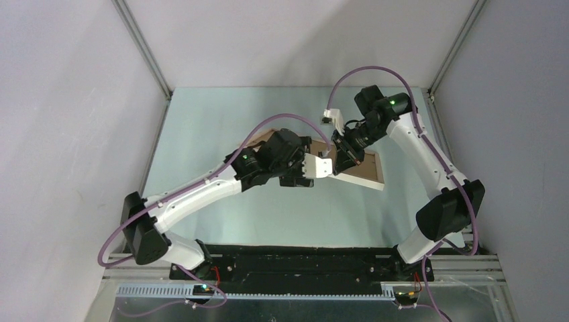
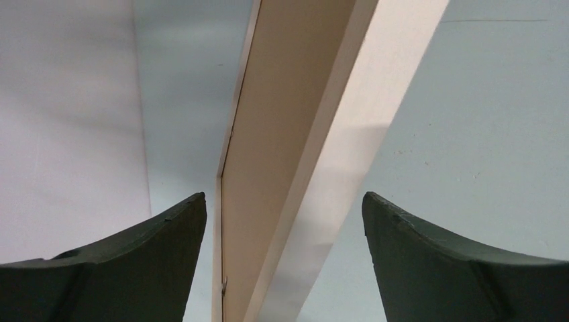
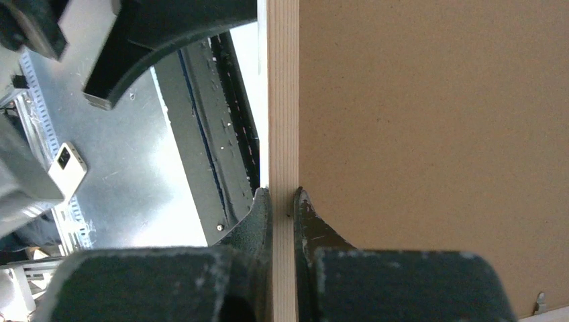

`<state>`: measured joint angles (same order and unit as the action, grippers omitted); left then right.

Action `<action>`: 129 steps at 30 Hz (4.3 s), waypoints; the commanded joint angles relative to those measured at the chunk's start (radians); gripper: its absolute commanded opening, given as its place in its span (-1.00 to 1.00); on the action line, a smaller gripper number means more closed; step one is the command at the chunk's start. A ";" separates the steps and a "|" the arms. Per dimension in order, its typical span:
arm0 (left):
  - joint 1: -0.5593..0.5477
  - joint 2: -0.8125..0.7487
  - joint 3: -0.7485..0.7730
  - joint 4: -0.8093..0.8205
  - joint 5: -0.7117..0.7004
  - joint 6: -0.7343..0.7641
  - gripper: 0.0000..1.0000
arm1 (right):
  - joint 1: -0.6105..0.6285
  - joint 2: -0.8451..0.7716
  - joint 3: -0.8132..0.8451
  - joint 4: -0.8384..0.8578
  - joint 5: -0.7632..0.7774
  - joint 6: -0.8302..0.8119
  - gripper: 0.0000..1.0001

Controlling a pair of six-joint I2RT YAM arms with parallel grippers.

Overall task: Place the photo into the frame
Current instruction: Turn over the photo frame at the center of the board.

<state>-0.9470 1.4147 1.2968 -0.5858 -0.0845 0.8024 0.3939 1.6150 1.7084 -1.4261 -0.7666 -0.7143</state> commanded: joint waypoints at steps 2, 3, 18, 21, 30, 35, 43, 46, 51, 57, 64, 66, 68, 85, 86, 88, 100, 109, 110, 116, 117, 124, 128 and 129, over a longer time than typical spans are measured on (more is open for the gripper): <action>-0.016 0.055 0.071 0.017 -0.034 0.017 0.62 | -0.031 -0.010 0.055 -0.016 -0.124 -0.029 -1.00; -0.017 0.066 0.078 0.016 -0.036 0.017 0.46 | -0.033 -0.008 0.055 -0.018 -0.127 -0.028 -1.00; -0.036 0.115 0.165 -0.044 -0.062 0.020 -0.99 | -0.095 -0.036 0.068 0.007 -0.121 0.016 -0.46; -0.036 0.113 0.182 -0.068 -0.063 0.012 -1.00 | -0.122 -0.064 0.071 0.035 -0.108 0.053 -0.04; -0.036 0.099 0.293 -0.169 -0.038 -0.036 -1.00 | -0.235 -0.162 0.072 0.206 -0.062 0.229 0.43; -0.020 0.137 0.438 -0.286 0.002 -0.112 -1.00 | -0.305 -0.222 0.064 0.311 -0.010 0.341 0.47; 0.054 0.232 0.643 -0.418 0.110 -0.257 -1.00 | -0.399 -0.276 0.006 0.410 0.034 0.448 0.46; 0.084 0.255 0.687 -0.444 0.143 -0.293 -1.00 | -0.437 -0.279 -0.014 0.426 0.026 0.465 0.45; 0.137 0.279 0.757 -0.463 0.163 -0.356 -1.00 | -0.471 -0.273 -0.050 0.447 0.008 0.482 0.44; 0.201 0.318 0.855 -0.491 0.195 -0.431 -1.00 | -0.482 -0.262 -0.059 0.461 0.000 0.493 0.44; 0.282 0.348 0.932 -0.494 0.219 -0.524 -1.00 | -0.492 -0.259 -0.068 0.468 -0.001 0.502 0.43; 0.311 0.360 0.953 -0.495 0.234 -0.561 -1.00 | -0.495 -0.257 -0.075 0.470 -0.005 0.504 0.43; 0.348 0.372 0.975 -0.495 0.255 -0.603 -1.00 | -0.498 -0.255 -0.085 0.471 -0.010 0.504 0.43; 0.599 0.487 1.080 -0.492 0.413 -0.877 -1.00 | -0.501 -0.229 -0.160 0.518 -0.051 0.541 0.43; 0.606 0.495 1.084 -0.492 0.417 -0.889 -1.00 | -0.501 -0.227 -0.170 0.525 -0.053 0.543 0.43; 0.627 0.507 1.086 -0.490 0.428 -0.911 -1.00 | -0.501 -0.221 -0.183 0.533 -0.058 0.546 0.43; 0.781 0.525 0.963 -0.435 0.578 -1.036 -1.00 | -0.491 -0.156 -0.292 0.612 -0.104 0.566 0.43; 0.843 0.430 0.595 -0.240 0.608 -1.116 -1.00 | -0.415 -0.062 -0.335 0.703 -0.071 0.575 0.43; 0.846 0.409 0.563 -0.201 0.597 -1.120 -1.00 | -0.405 -0.055 -0.337 0.709 -0.066 0.576 0.43; 0.851 0.327 0.268 -0.025 0.551 -1.163 -0.86 | -0.356 0.009 -0.362 0.780 -0.060 0.608 0.44; 0.851 0.322 0.208 -0.006 0.547 -1.178 -0.85 | -0.353 0.025 -0.367 0.785 -0.060 0.611 0.44; 0.852 0.324 -0.078 0.200 0.505 -1.268 -0.94 | -0.328 0.102 -0.401 0.817 -0.057 0.613 0.45; 0.852 0.366 -0.180 0.314 0.534 -1.326 -0.87 | -0.328 0.143 -0.408 0.831 -0.085 0.603 0.45; 0.851 0.383 -0.202 0.342 0.545 -1.334 -0.83 | -0.327 0.150 -0.409 0.833 -0.093 0.594 0.46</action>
<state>-0.0799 1.7370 1.1709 -0.2829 0.5549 -0.5316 0.0639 1.7390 1.3048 -0.6415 -0.8230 -0.1051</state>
